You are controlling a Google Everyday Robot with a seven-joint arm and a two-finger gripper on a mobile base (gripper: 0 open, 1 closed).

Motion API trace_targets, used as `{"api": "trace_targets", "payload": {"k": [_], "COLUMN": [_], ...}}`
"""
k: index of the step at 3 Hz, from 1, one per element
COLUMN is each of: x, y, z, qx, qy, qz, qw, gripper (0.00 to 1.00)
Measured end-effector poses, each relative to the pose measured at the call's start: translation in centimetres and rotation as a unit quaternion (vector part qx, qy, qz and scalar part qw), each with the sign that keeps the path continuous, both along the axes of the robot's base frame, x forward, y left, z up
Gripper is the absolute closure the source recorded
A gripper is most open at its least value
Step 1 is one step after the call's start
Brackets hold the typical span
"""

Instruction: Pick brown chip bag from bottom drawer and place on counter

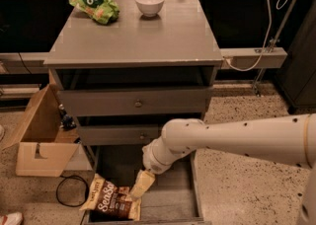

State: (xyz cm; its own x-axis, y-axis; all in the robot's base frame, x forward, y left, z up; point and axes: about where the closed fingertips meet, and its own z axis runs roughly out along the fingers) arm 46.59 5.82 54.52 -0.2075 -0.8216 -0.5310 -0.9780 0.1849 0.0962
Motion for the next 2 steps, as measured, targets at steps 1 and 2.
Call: {"api": "trace_targets", "payload": {"k": [1,2], "x": [0.7,-0.3], "y": [3.3,4.0], "z": [-5.9,-9.1], "qx": [0.041,0.052], "qy": [0.004,0.027], "qz": [-0.004,-0.009], "qw": [0.9991,0.9982], "gripper": [0.00,0.00]}}
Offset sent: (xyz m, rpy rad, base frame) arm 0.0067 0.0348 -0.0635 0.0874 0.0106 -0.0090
